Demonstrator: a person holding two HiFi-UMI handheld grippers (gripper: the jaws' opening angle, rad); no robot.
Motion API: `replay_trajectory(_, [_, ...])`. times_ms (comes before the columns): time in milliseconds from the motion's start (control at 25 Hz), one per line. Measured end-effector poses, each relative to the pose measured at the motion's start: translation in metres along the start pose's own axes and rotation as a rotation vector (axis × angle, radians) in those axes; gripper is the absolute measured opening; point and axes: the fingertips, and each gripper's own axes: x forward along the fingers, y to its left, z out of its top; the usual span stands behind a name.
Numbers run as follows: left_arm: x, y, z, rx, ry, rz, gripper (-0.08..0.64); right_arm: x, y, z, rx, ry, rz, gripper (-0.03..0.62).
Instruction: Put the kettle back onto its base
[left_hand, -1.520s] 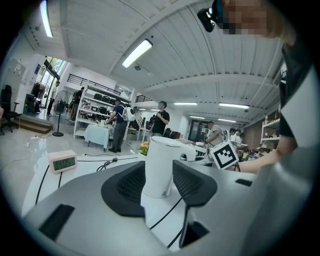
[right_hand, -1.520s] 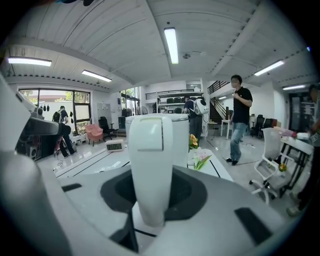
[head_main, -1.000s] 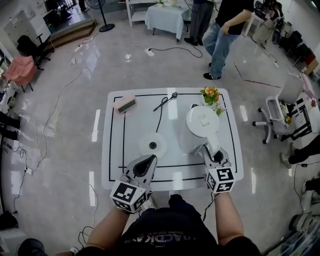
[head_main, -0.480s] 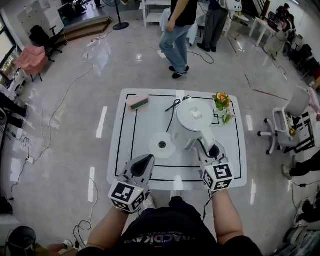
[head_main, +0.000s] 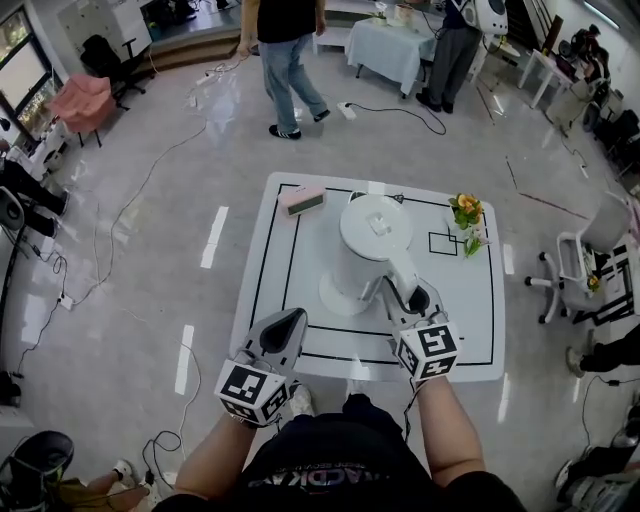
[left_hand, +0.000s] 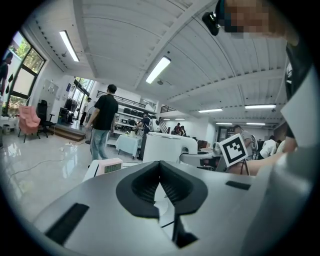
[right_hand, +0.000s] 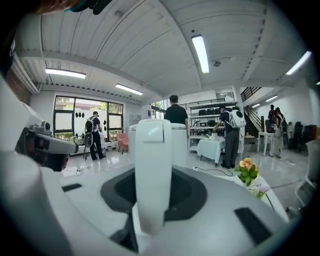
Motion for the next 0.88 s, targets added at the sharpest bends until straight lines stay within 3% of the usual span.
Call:
replay_trajectory(320, [-0.016, 0.016, -0.003, -0.011, 0.006, 0.007, 0.003, 0.011, 0.028, -0.006, 0.002, 0.020, 0.024, 0.107])
replay_trajectory(880, [-0.027, 0.029, -0.014, -0.009, 0.043, -0.030, 0.003, 0.012, 0.044, -0.020, 0.013, 0.006, -0.010, 0.106])
